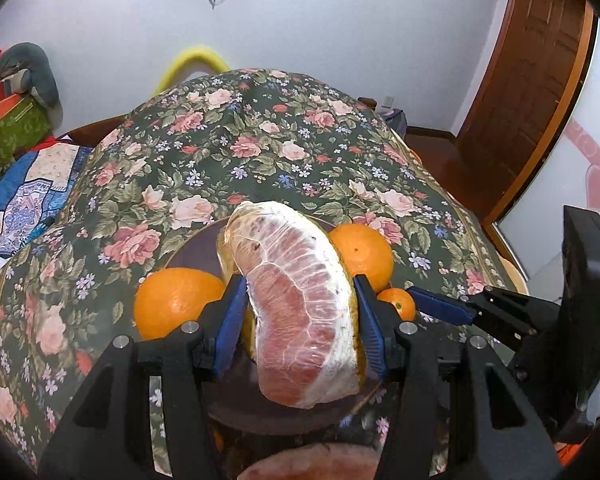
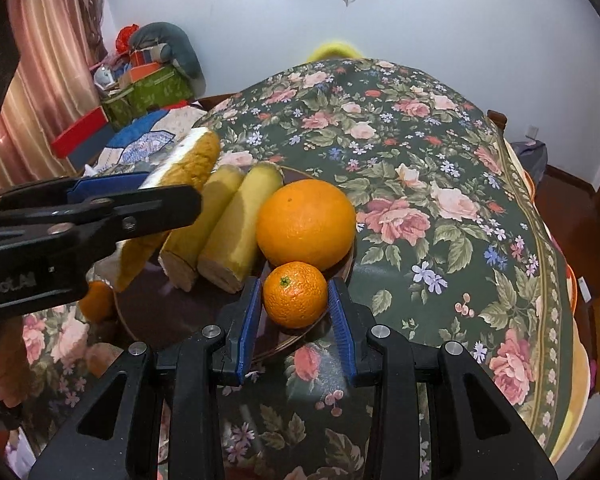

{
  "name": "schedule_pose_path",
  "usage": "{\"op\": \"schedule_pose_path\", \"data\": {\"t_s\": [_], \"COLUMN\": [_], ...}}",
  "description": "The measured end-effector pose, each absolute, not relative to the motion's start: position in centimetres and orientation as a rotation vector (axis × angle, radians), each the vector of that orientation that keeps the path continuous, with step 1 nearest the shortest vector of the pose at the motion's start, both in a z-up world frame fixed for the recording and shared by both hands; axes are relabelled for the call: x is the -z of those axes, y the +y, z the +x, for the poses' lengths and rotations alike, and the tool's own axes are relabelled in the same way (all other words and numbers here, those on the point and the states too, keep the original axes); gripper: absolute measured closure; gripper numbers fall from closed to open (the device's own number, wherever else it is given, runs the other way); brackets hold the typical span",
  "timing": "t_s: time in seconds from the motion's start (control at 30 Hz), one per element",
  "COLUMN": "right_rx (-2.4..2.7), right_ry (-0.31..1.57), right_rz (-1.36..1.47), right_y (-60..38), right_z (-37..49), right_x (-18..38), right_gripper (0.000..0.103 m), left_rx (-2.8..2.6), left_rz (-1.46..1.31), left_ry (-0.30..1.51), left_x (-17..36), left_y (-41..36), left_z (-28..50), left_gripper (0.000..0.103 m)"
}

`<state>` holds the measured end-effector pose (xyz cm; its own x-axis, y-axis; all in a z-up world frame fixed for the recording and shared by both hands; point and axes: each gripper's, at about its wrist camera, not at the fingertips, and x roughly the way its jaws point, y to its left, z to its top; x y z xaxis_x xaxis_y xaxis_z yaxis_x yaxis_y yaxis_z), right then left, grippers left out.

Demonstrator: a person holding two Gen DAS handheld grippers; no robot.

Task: Organize fruits
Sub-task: 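Lower the pomelo segment onto the plate with the left gripper while the right lowers the mandarin, then open both grippers and pull them back from the plate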

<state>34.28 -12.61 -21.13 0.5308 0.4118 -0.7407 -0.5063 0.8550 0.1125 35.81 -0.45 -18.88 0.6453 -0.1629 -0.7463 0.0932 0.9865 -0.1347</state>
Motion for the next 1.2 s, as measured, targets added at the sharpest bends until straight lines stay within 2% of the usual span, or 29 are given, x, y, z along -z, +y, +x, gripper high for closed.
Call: {"op": "schedule_pose_path", "data": {"t_s": [0.47,0.53,0.6,0.67,1.2], "right_rx": [-0.544,-0.545,-0.547,-0.542,-0.533], "right_ry": [0.849,0.85,0.851,0.841,0.764], "right_rz": [-0.135,-0.135,-0.134,-0.132,-0.138], "right_y": [-12.4,-12.4,-12.4,-12.4,-12.2], "right_z": [34.9,34.9,34.9,34.7,30.8], "right_x": [21.4,21.3,21.2,20.9,16.9], "right_gripper": [0.071,0.069,0.059,0.056,0.056], "left_rx": [0.132,0.139,0.145,0.144,0.095], "left_rz": [-0.04,-0.027,-0.026,-0.021,-0.032], "left_ry": [0.892,0.881,0.874,0.867,0.806], "left_x": [20.6,20.3,19.9,19.5,15.6], "left_y": [-1.1,-1.4,-1.4,-1.4,1.7], "left_z": [37.4,37.2,36.8,36.4,29.7], "left_gripper": [0.049,0.049,0.049,0.049,0.048]}}
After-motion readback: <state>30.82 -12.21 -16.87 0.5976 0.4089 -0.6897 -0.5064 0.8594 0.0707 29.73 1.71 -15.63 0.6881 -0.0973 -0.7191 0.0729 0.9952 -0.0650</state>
